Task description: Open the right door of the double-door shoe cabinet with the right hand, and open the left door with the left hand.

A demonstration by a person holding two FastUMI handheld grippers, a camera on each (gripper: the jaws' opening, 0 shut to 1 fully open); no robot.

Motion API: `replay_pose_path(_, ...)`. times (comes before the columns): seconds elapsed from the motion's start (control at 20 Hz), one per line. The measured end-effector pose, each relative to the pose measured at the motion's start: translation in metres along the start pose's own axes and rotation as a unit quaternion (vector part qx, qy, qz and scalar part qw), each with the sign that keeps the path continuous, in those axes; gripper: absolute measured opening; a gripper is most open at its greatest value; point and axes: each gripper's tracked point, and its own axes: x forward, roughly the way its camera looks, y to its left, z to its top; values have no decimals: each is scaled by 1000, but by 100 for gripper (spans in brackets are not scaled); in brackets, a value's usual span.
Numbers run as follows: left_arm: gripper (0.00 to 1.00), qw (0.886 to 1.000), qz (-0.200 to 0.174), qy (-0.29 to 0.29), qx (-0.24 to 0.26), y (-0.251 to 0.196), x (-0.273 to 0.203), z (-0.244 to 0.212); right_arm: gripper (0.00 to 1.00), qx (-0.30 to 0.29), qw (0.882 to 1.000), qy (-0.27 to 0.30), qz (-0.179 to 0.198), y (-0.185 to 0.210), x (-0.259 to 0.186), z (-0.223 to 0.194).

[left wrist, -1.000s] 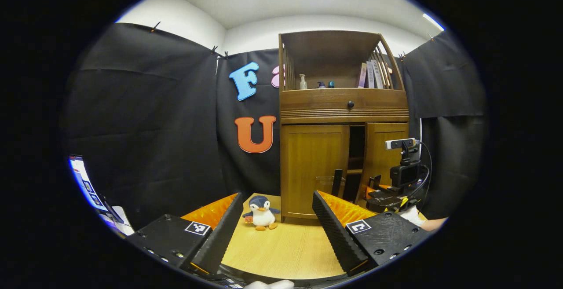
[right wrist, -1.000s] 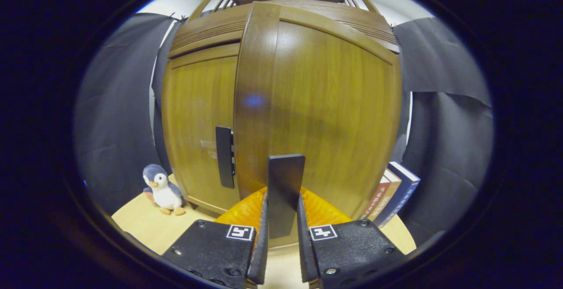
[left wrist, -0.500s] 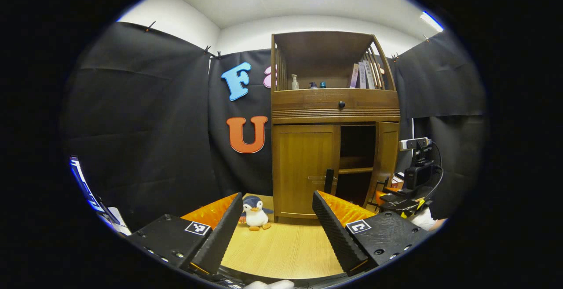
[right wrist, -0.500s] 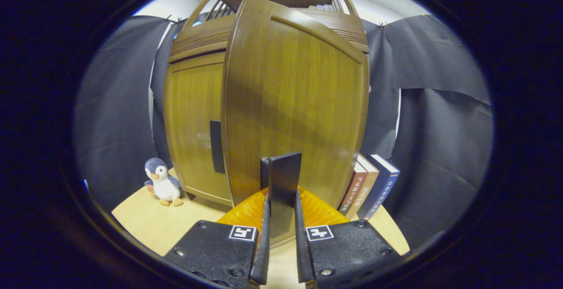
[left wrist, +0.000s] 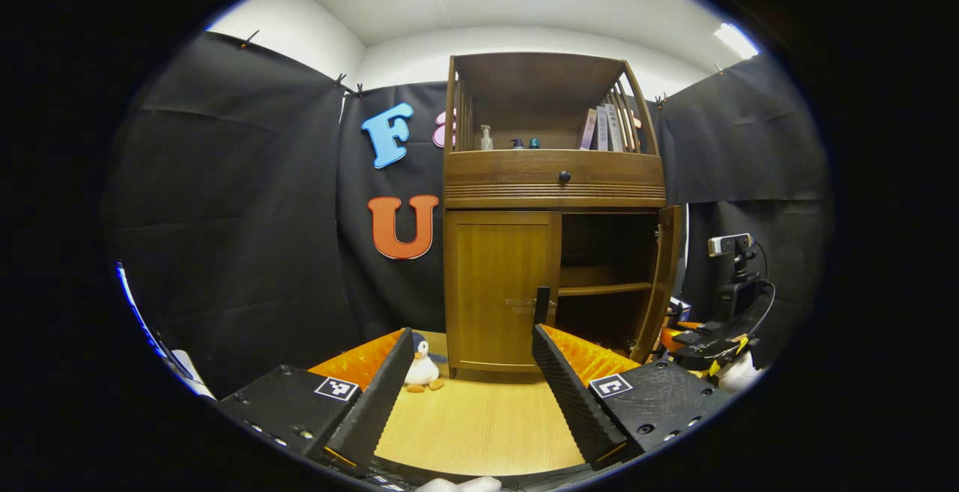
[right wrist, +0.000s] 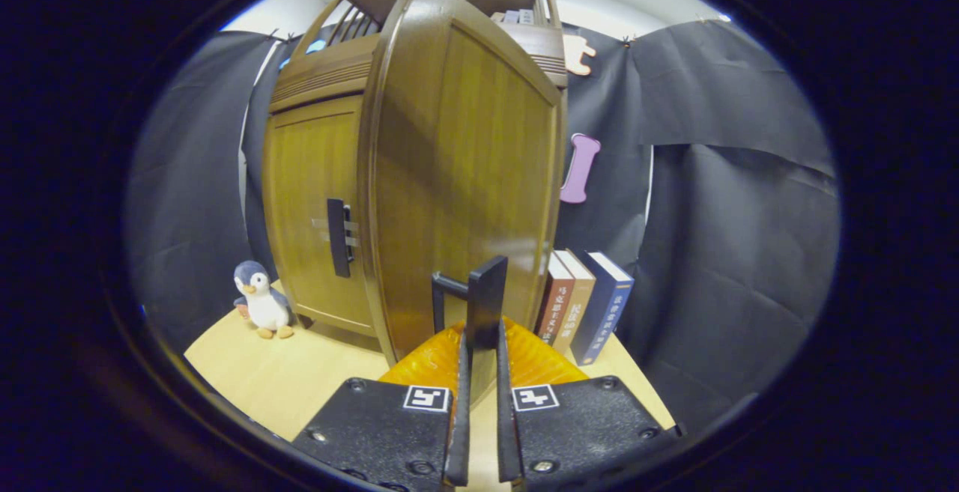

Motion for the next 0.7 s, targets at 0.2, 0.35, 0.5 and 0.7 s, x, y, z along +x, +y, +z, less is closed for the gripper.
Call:
replay_pose_path(0.2,96,1000,-18,-1,1,-9,6,1,12,-1,1000,1,-17,-33,-5,-3)
replay_pose_path(0.35,96,999,-32,-1,2,-15,8,1,9,11,999,1,-33,-62,-8,-4)
replay_pose_path(0.5,96,999,-41,0,5,-19,9,1,4,33,999,1,-24,-81,-7,-4)
replay_pose_path(0.7,96,999,-48,-1,8,-22,10,3,4,29,1000,2,-5,-98,-7,-3)
